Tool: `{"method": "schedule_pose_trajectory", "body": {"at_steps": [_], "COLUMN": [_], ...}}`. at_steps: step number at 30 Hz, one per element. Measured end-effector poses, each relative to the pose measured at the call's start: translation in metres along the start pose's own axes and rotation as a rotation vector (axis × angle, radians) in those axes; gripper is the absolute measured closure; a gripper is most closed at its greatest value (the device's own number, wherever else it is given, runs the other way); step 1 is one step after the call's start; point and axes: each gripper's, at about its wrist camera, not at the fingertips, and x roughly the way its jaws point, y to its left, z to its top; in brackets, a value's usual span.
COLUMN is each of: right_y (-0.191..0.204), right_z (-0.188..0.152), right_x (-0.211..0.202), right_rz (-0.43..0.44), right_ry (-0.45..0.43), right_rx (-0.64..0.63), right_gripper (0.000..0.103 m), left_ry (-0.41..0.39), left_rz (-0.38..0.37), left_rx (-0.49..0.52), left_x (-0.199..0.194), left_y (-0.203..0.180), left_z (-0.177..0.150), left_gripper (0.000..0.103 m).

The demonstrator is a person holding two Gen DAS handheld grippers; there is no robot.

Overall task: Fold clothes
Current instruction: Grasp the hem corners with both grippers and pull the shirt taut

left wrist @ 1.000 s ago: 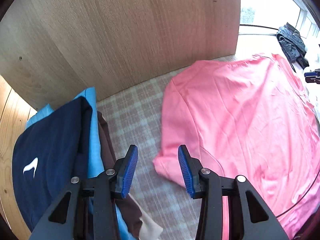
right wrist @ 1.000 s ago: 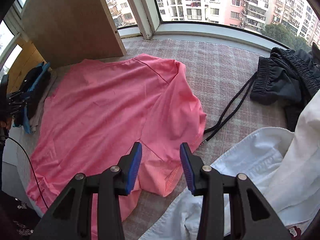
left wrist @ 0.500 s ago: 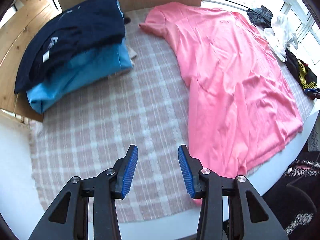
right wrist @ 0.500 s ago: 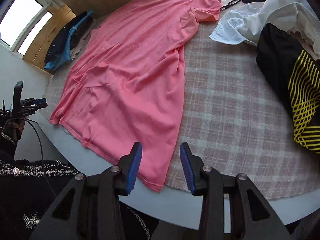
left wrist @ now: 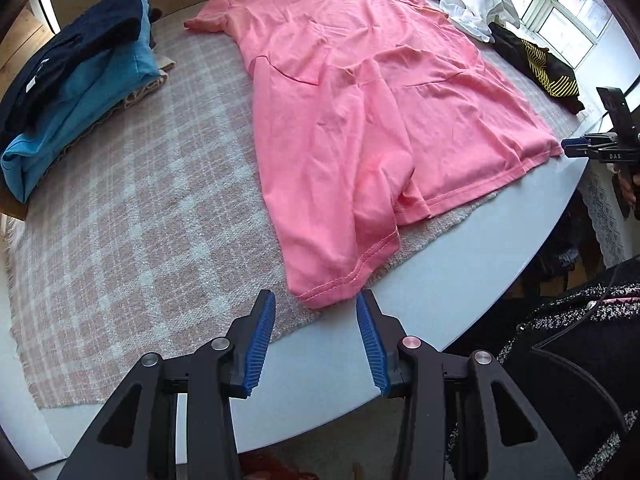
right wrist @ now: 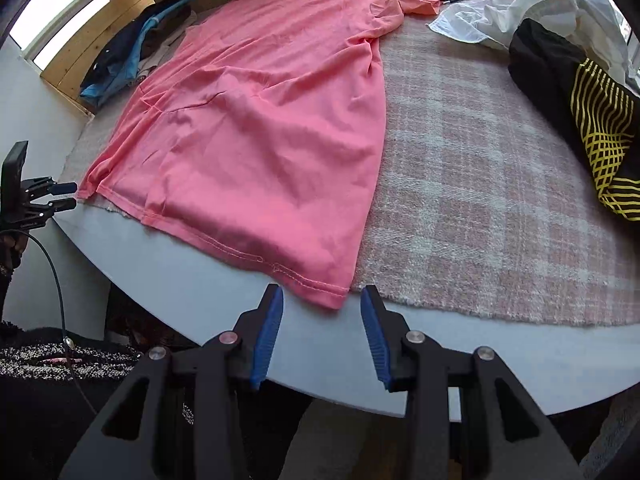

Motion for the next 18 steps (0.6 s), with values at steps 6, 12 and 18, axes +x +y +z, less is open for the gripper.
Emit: {"method": "schedule_pose_trajectory", "body": {"at_steps": [6, 12, 18], "right_y": [0.01, 0.005, -0.001], "right_z": [0.004, 0.011, 0.023], "right_x": [0.012, 0.011, -0.048], "right_rz": [-0.014, 0.02, 0.132], "right_ry": [0.008, 0.008, -0.132], "right_rx": [-0.086, -0.054, 0.029], "right_gripper": [0.063, 0.1, 0.1], "left_ry": [-0.018, -0.008, -0.026], "left_rz": [0.025, -0.017, -0.006], "left_rx": [0.049, 0.055, 0.034], "left_x": [0.004, 0.009, -0.009], "left_y": [-0.018, -0.025, -0.016], "left_z": [0.002, 0.008, 0.013], "left_gripper": [0.063, 0.101, 0.101]}}
